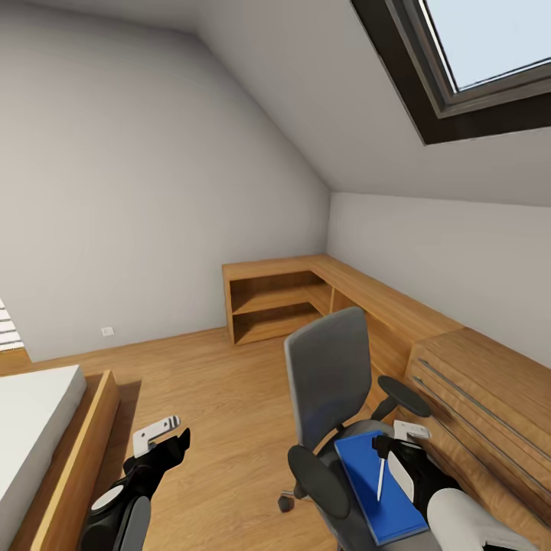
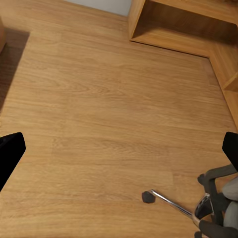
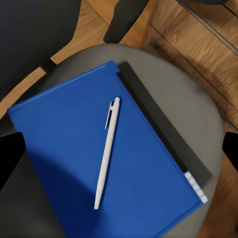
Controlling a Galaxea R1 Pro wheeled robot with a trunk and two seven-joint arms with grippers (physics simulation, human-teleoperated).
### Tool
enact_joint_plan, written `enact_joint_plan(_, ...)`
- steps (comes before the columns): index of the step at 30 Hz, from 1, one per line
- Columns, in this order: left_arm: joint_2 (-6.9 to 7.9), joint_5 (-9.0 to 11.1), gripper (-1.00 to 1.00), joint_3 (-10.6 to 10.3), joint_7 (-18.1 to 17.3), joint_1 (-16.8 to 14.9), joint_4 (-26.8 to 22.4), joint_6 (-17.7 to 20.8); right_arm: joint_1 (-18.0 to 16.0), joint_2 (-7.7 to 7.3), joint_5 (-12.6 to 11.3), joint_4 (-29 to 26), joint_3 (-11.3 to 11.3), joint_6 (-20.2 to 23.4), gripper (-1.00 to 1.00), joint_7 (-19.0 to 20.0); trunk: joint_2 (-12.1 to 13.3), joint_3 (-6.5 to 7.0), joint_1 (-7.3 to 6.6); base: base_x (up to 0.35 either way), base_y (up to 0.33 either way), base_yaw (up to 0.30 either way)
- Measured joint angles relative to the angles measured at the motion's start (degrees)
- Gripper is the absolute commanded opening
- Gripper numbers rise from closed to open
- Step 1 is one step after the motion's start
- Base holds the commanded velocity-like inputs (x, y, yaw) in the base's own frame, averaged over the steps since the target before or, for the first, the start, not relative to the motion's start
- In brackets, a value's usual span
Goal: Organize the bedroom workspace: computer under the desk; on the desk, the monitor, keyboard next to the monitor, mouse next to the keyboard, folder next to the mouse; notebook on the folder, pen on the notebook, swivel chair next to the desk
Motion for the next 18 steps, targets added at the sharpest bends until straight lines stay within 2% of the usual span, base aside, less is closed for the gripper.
enact_joint_plan(18,0.0,0.0,1.0,0.3,0.0,0.0,-0.1,-0.1,0.0,-0.16,-0.2,-0.1,0.0,0.0,1.0,-0.1,-7.2,-3.24,3.96,0.0,0.0,0.0)
